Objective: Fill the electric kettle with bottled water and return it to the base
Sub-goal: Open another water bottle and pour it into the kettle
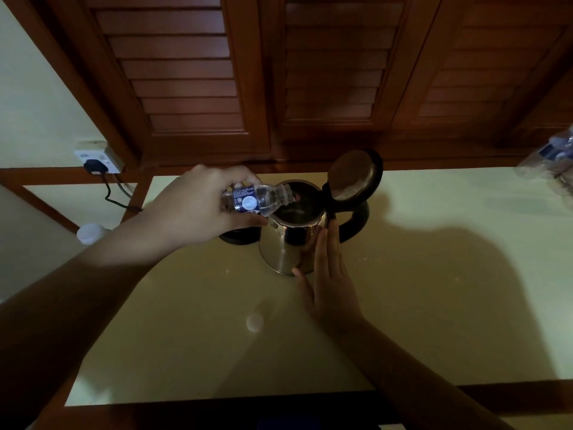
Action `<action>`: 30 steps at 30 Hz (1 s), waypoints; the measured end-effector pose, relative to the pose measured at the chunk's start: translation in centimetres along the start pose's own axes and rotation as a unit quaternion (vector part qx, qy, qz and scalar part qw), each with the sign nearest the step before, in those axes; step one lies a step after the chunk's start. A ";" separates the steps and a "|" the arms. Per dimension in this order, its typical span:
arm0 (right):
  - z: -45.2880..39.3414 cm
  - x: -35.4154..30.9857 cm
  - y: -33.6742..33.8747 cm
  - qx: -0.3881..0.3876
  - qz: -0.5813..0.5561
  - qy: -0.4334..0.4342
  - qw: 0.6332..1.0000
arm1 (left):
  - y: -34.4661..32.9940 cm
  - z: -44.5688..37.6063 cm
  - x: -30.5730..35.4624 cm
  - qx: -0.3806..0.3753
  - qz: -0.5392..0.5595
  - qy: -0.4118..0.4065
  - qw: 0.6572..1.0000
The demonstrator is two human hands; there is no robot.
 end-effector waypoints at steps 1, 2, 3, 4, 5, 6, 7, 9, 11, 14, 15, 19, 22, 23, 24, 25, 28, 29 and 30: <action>0.0 0.0 0.0 0.004 -0.004 0.005 1.000 | 0.0 0.0 0.0 -0.003 0.001 0.000 1.000; -0.1 0.0 0.1 0.007 -0.009 0.010 1.000 | 0.0 0.0 -0.1 -0.005 0.001 0.000 1.000; -0.1 0.1 0.1 0.009 -0.012 0.014 1.000 | 0.0 0.0 -0.1 -0.006 -0.001 -0.002 1.000; 0.0 0.1 0.1 0.010 -0.015 0.016 1.000 | 0.1 0.0 -0.1 -0.007 -0.005 -0.003 1.000; 0.0 0.1 0.0 0.009 -0.017 0.019 1.000 | 0.1 -0.1 -0.1 -0.007 -0.010 -0.003 1.000; 0.0 0.2 -0.1 0.007 -0.020 0.021 1.000 | 0.1 -0.1 -0.1 -0.008 -0.014 -0.003 1.000; 0.0 0.2 -0.1 0.004 -0.021 0.023 1.000 | 0.2 -0.1 -0.1 -0.010 -0.018 -0.004 1.000; 0.1 0.3 -0.2 0.002 -0.017 0.027 0.999 | 0.3 -0.2 -0.1 -0.014 -0.027 -0.006 1.000; 0.1 0.4 -0.2 0.004 -0.013 0.030 0.999 | 0.4 -0.2 -0.1 -0.015 -0.035 -0.006 0.999; 0.1 0.4 -0.2 0.007 -0.006 0.030 0.999 | 0.5 -0.3 -0.1 -0.017 -0.039 -0.007 0.999; 0.1 0.4 -0.2 0.007 -0.005 0.031 0.999 | 0.5 -0.3 -0.1 -0.018 -0.039 -0.006 0.999; 0.1 0.7 -0.4 -0.001 -0.001 0.029 1.000 | 0.5 -0.4 0.1 -0.020 -0.047 -0.007 0.999; 0.2 0.7 -0.5 -0.007 0.000 0.025 1.000 | 0.6 -0.4 0.3 -0.020 -0.060 -0.006 0.998; 0.2 0.7 -0.5 -0.006 0.000 0.027 1.000 | 0.6 -0.4 0.4 -0.019 -0.066 -0.005 0.998; 0.2 0.8 -0.5 -0.005 0.000 0.028 1.000 | 0.7 -0.4 0.5 -0.018 -0.072 -0.004 0.997; 0.2 0.8 -0.5 -0.004 0.000 0.029 1.000 | 0.7 -0.4 0.5 -0.018 -0.075 -0.004 0.997; 0.2 0.8 -0.4 -0.005 0.001 0.028 1.000 | 0.7 -0.4 0.5 -0.021 -0.075 -0.007 0.997; 0.2 0.8 -0.4 -0.004 0.001 0.028 1.000 | 0.7 -0.4 0.4 -0.021 -0.076 -0.008 0.997; 0.3 0.8 -0.4 -0.002 0.002 0.029 1.000 | 0.7 -0.4 0.4 -0.020 -0.078 -0.009 0.997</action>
Point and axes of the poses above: each hand's wrist, its own z-axis away from the middle knuckle, its own y-axis out of the back of the hand, x = y × z, the point moved 4 cm from there along -z, towards the middle knuckle, and after that the axes turned 7 degrees about z, right-handed, at the moved point
